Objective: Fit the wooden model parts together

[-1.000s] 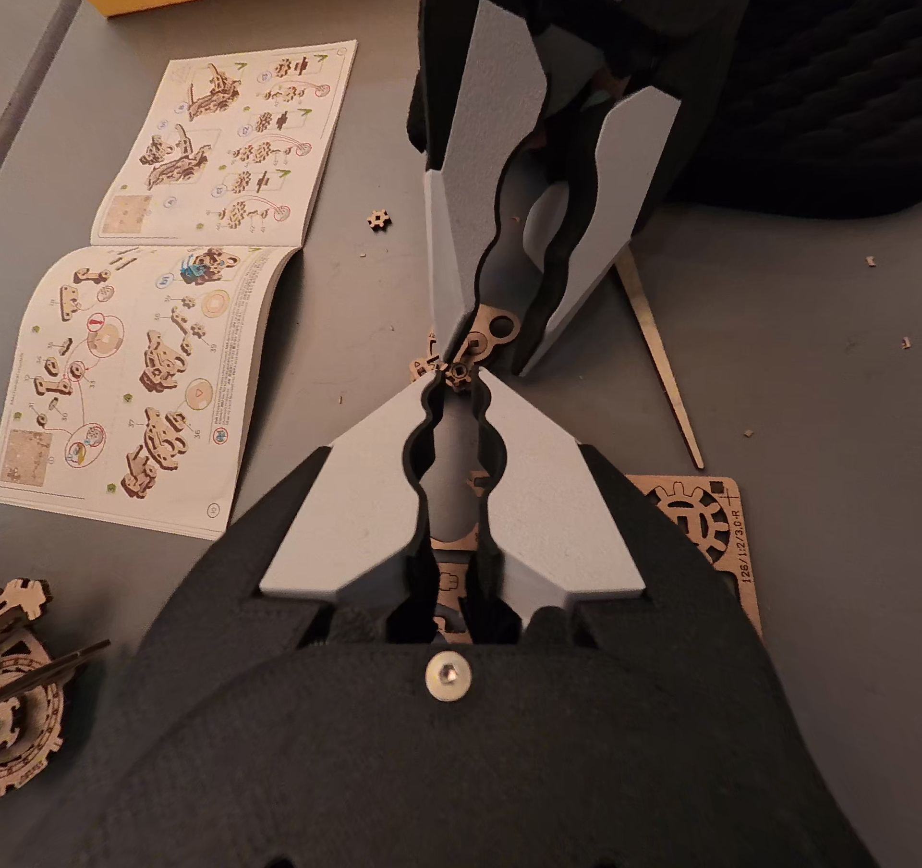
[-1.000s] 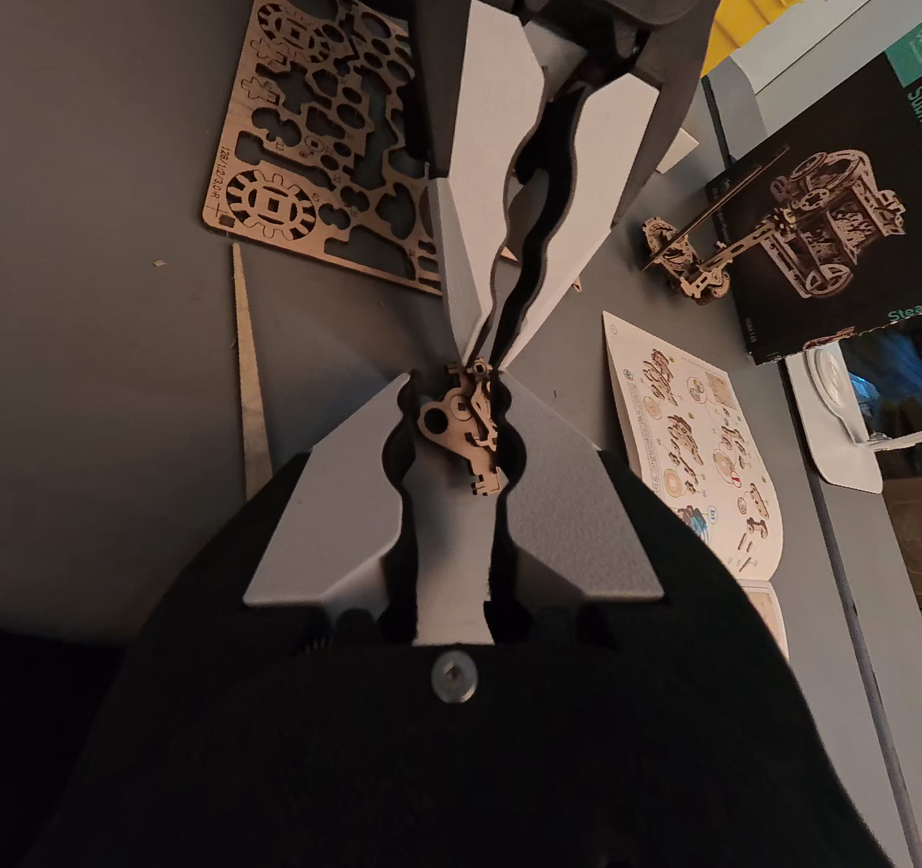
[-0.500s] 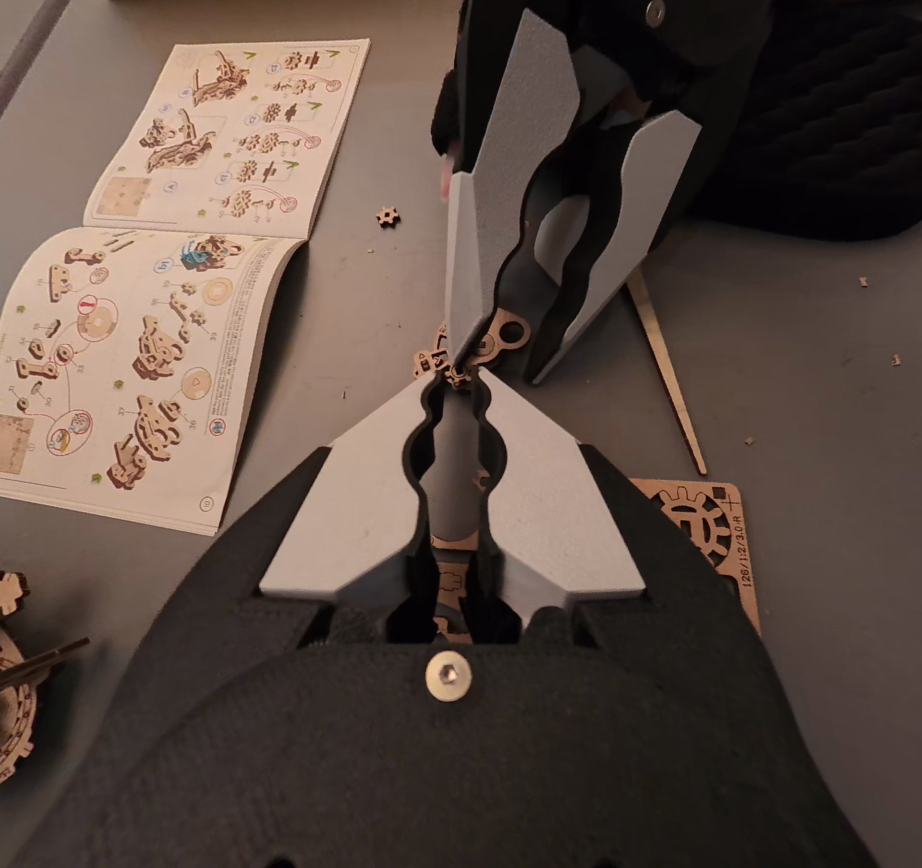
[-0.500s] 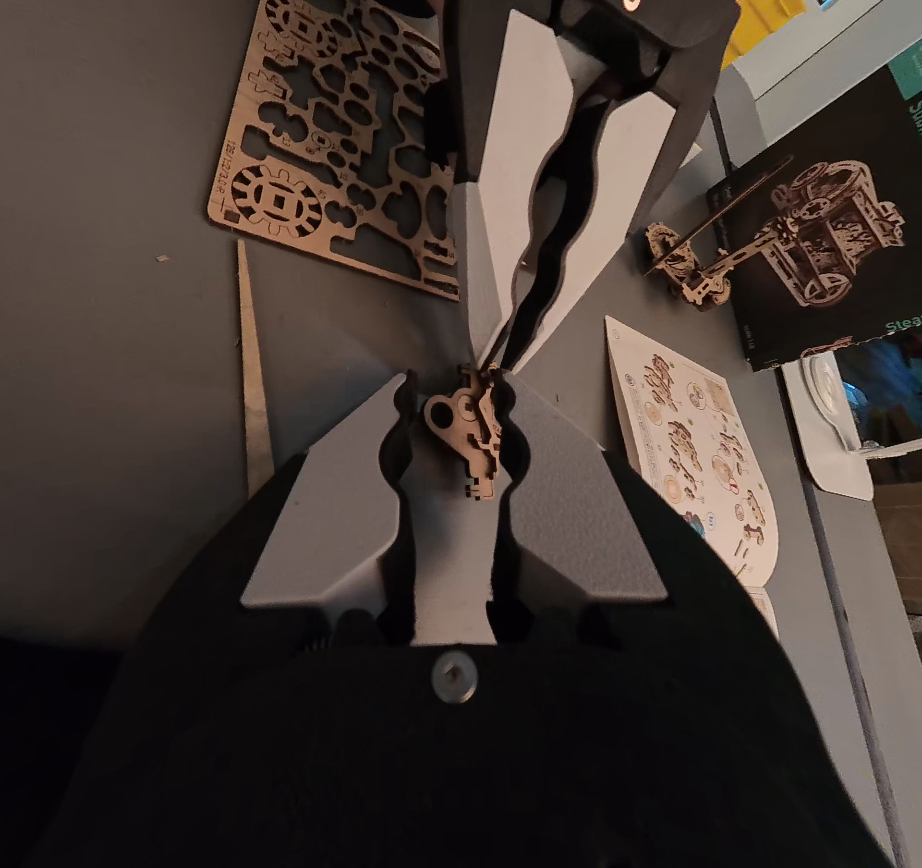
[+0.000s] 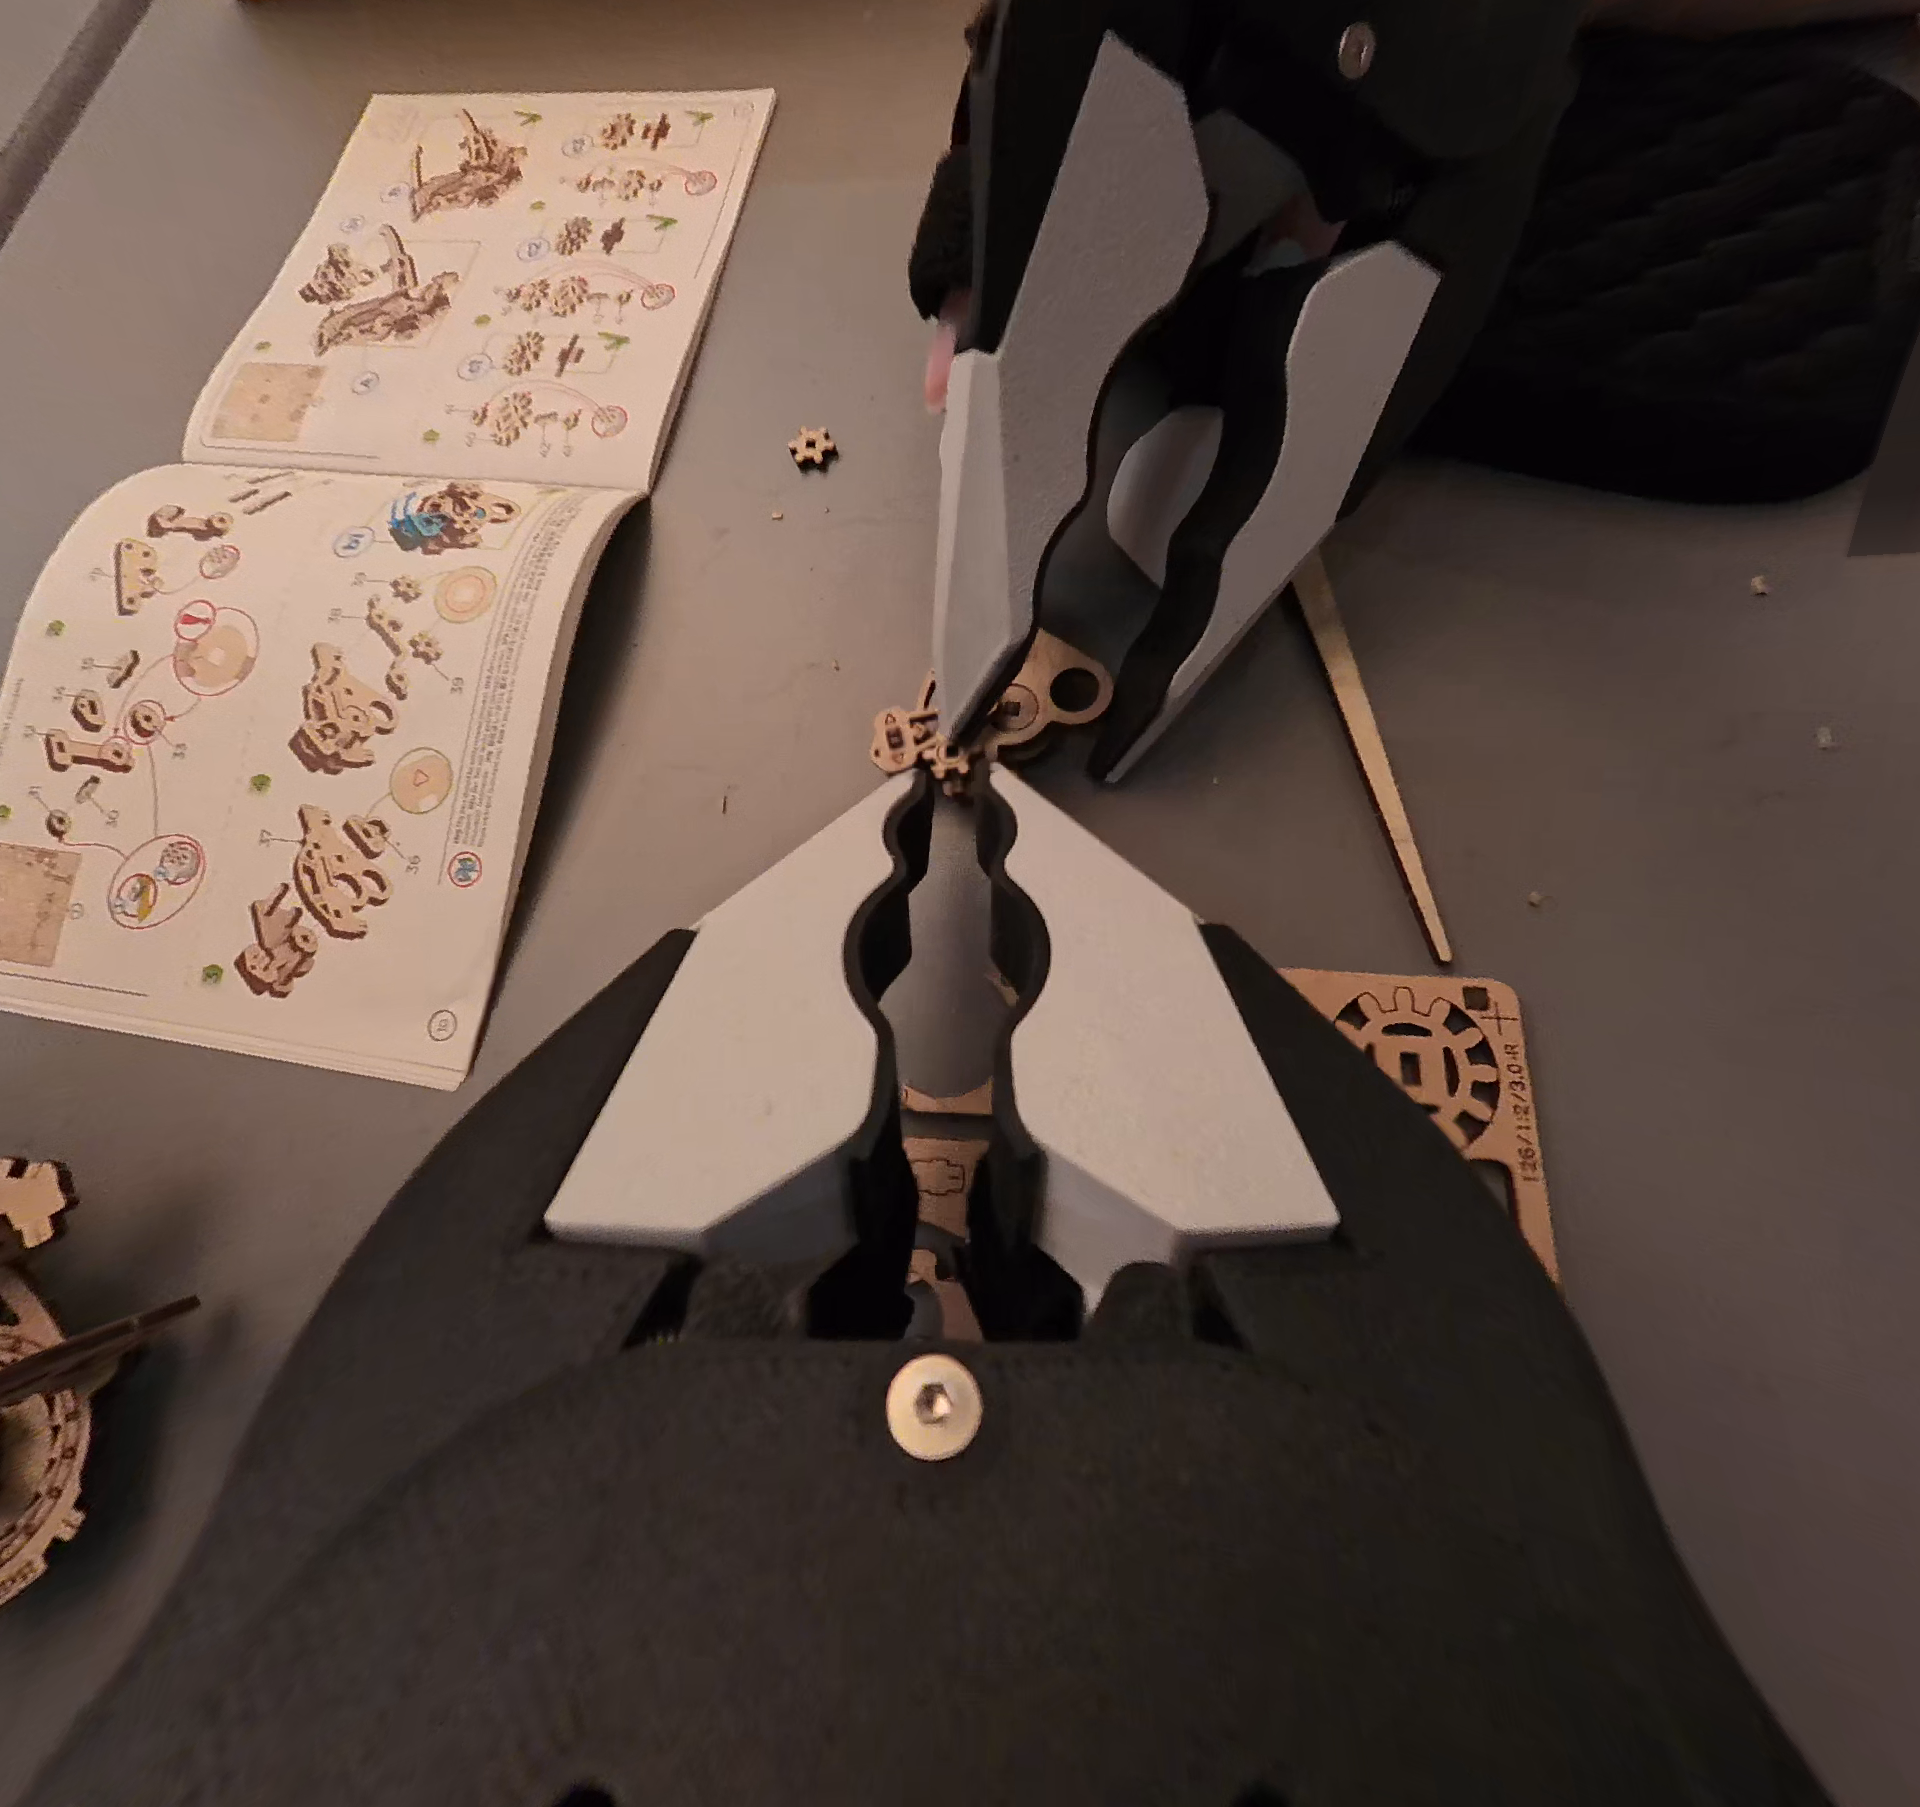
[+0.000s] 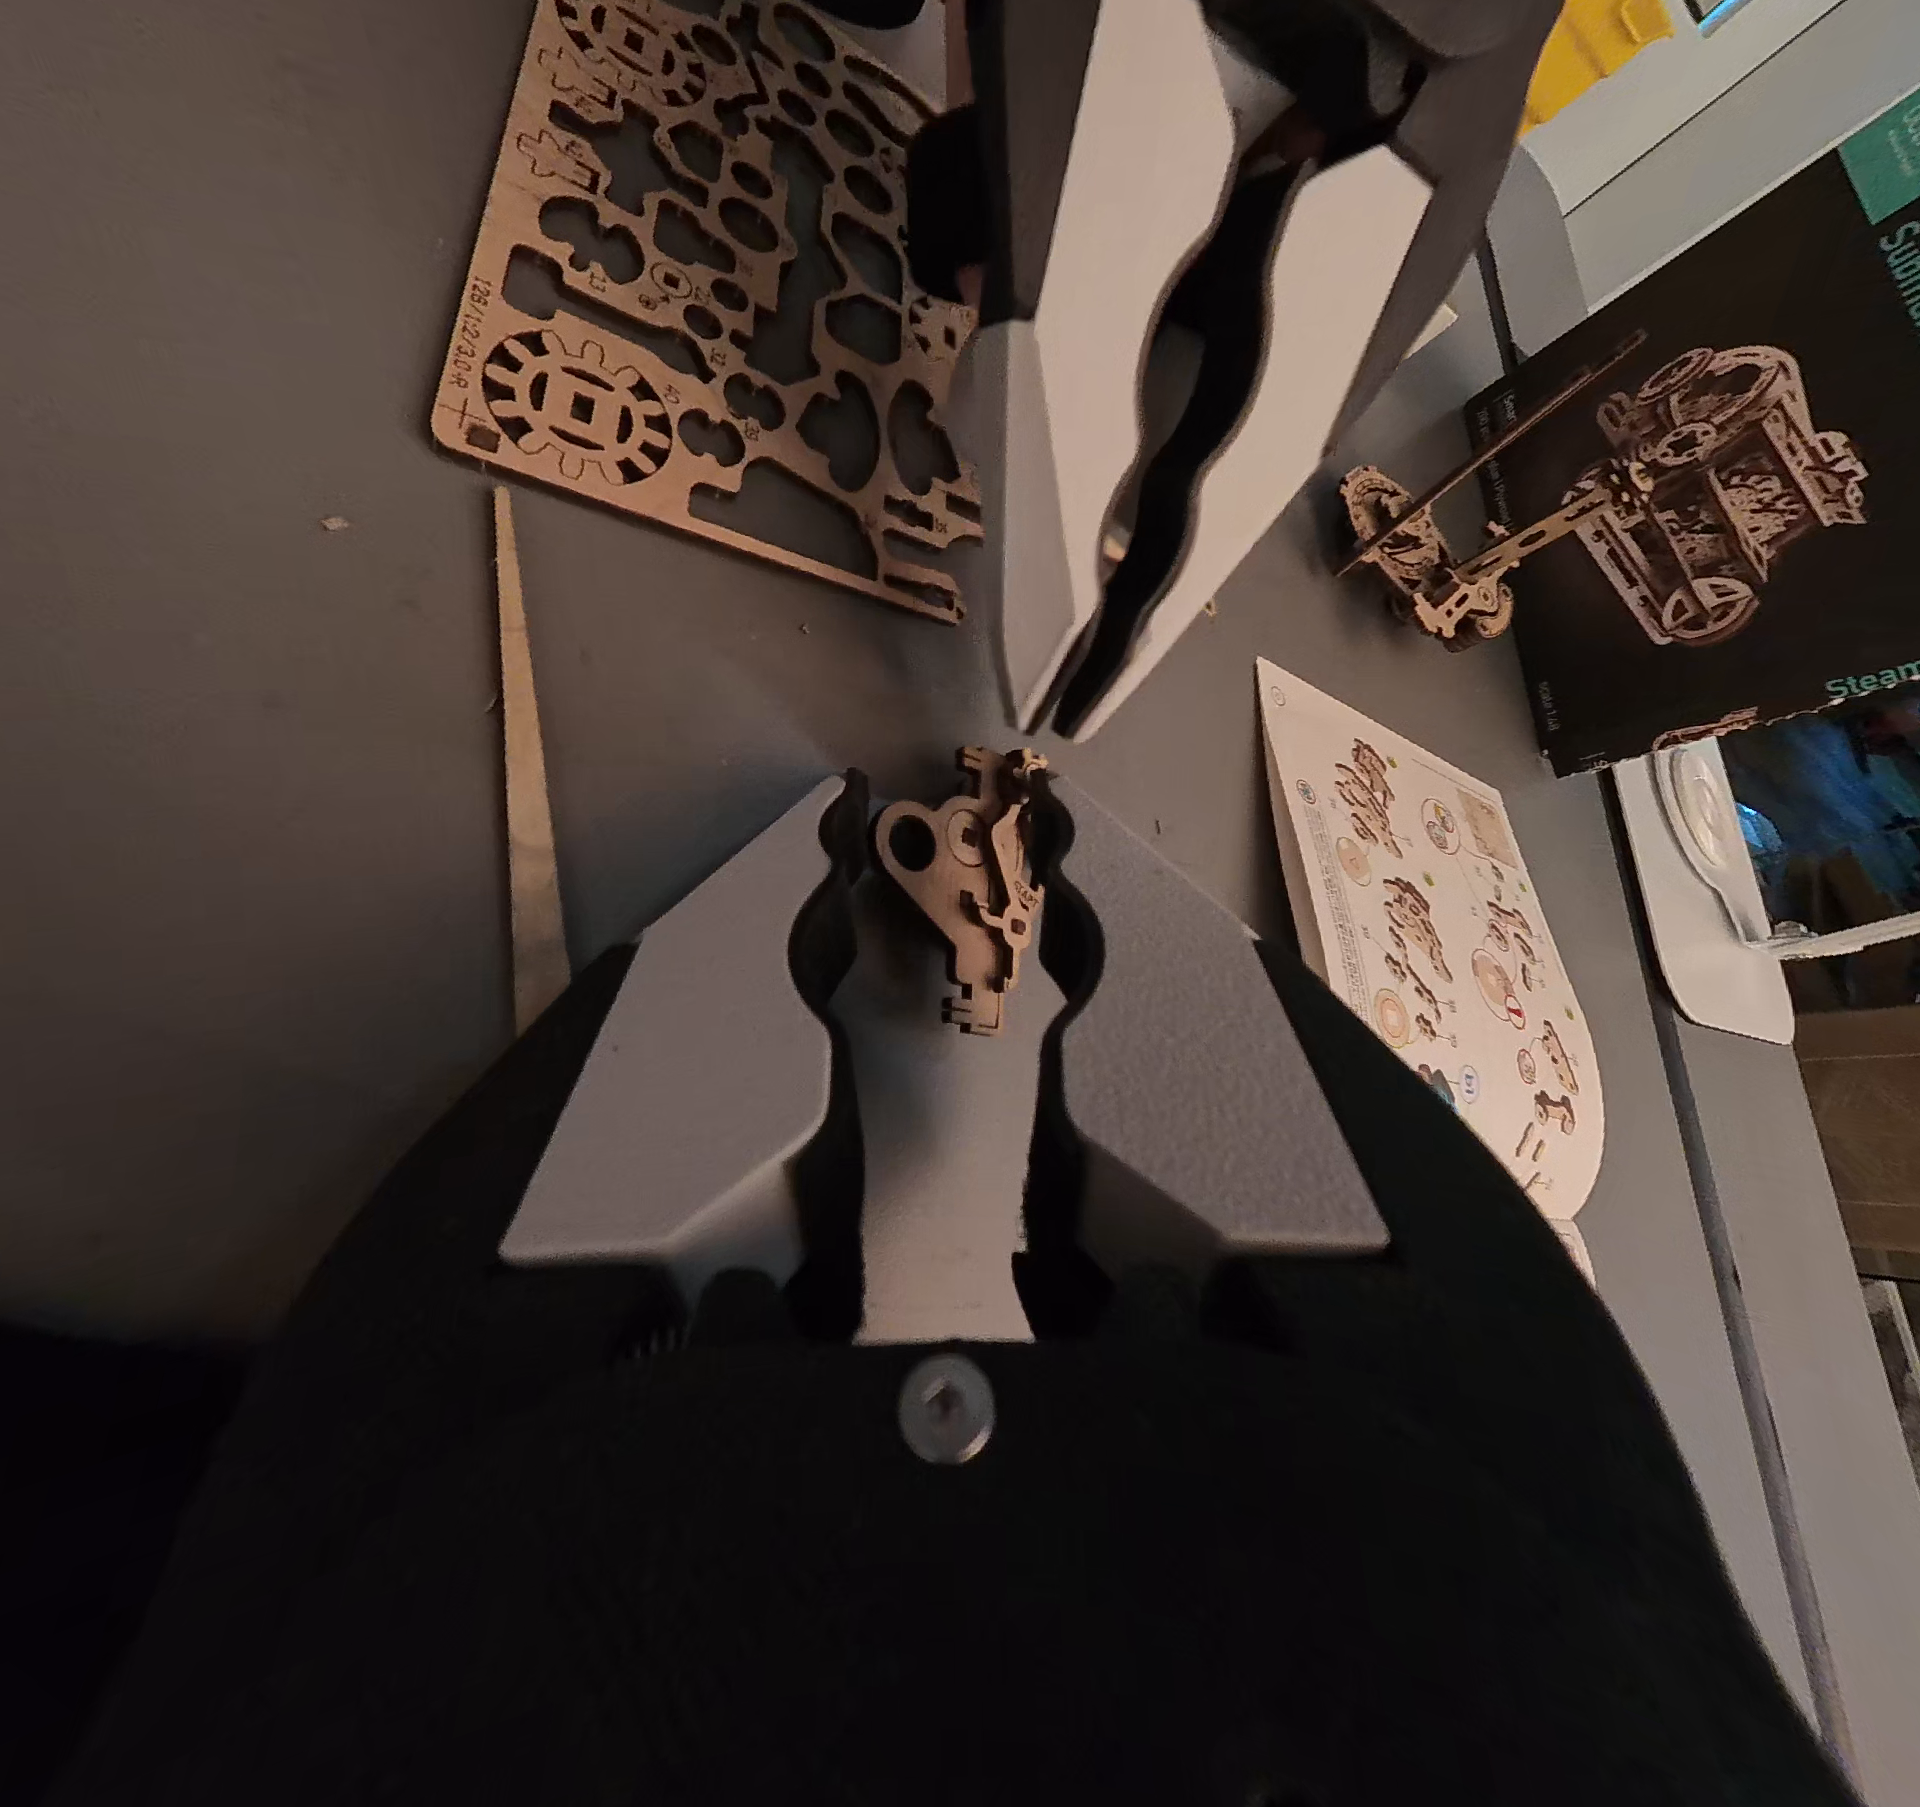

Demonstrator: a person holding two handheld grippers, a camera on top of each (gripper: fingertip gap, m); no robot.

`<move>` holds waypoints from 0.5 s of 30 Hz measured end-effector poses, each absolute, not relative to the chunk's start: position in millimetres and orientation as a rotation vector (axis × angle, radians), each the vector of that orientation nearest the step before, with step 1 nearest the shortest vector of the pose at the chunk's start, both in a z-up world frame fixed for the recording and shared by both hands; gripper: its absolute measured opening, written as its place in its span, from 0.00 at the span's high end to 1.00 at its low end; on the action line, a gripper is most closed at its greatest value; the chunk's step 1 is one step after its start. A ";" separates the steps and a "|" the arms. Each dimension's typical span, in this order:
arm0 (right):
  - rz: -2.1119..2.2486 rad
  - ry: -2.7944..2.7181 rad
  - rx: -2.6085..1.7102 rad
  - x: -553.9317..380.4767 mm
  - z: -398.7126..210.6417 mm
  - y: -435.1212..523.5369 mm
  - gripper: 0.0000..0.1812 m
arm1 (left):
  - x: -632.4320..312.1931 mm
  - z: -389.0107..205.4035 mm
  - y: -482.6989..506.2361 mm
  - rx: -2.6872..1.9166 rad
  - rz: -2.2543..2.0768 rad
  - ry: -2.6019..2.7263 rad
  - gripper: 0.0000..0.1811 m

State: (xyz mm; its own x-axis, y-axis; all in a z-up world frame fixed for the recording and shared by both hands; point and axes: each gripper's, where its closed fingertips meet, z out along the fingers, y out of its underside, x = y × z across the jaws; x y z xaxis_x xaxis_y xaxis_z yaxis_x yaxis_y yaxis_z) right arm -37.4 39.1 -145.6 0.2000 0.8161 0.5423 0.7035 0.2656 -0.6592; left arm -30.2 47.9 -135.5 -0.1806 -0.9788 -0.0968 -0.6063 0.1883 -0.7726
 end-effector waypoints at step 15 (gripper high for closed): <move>0.133 -1.540 -1.455 -38.1 -145.6 38.7 0.85 | -26.4 -138.6 46.8 -1.526 -0.856 1.847 0.97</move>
